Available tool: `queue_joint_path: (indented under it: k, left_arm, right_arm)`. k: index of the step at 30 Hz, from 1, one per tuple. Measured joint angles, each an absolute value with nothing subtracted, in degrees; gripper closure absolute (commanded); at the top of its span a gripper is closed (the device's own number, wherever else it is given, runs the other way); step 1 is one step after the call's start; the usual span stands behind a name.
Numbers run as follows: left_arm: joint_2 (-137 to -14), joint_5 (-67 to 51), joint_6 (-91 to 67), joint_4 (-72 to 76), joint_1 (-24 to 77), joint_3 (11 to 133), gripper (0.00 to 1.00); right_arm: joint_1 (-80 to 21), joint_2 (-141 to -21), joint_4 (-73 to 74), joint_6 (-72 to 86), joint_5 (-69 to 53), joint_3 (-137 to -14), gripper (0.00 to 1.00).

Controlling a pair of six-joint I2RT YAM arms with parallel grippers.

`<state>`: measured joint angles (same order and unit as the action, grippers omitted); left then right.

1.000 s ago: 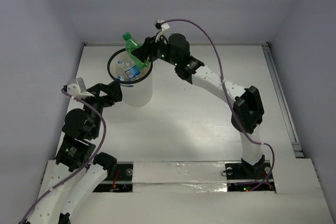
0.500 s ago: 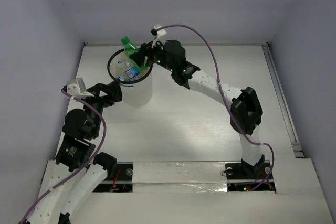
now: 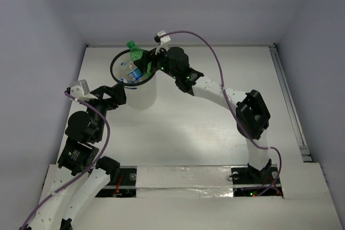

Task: Put the plastic bottles in the bin

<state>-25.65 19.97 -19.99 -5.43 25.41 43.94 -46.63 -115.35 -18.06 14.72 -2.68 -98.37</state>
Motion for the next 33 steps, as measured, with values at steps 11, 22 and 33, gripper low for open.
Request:
queue_joint_path:
  k: [11, 22, 33]
  left_arm:
    - [-25.7, 20.2, -20.0, -5.4, 25.4, 43.9, 0.19]
    - [-25.7, 20.2, -20.0, -5.4, 25.4, 43.9, 0.19]
    - [-19.8, 19.7, -18.5, -4.5, 25.4, 43.5, 0.12]
  right_arm:
    - [-47.2, -107.6, -19.0, 13.6, -0.6, -94.3, 0.46]
    - [-47.5, -104.2, -19.7, 13.1, 0.7, -86.7, 1.00]
    - [-49.2, -66.1, -25.4, 13.5, 3.0, -62.0, 0.97]
